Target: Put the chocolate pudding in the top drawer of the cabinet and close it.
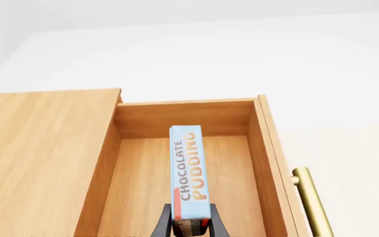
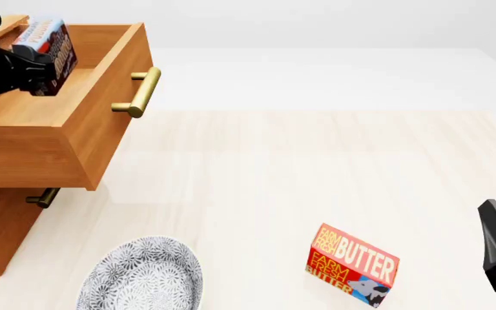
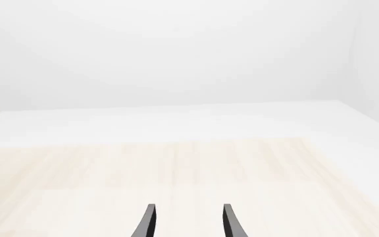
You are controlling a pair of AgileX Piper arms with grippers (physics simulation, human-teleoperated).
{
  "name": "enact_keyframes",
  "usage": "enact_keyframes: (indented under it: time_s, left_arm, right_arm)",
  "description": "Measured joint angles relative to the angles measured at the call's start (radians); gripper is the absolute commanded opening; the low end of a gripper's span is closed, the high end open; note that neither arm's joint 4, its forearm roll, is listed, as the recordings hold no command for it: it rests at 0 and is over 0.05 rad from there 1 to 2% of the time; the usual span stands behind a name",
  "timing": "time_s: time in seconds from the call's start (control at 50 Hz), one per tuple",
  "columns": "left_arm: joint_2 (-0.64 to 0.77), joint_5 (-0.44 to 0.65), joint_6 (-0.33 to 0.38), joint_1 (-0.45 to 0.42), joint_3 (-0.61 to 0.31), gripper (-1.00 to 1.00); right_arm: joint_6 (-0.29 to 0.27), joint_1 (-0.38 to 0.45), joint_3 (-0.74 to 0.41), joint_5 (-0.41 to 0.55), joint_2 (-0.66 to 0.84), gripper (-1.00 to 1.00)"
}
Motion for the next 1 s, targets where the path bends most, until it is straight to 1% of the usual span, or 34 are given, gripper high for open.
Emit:
enact_keyframes:
  time_s: [1.0]
  left_arm:
    - [0.024,-0.001,-0.013,0.007,0.018,-1.0]
  right_arm:
    - [0.0,0.0,0.0,0.0,0.0,1.0]
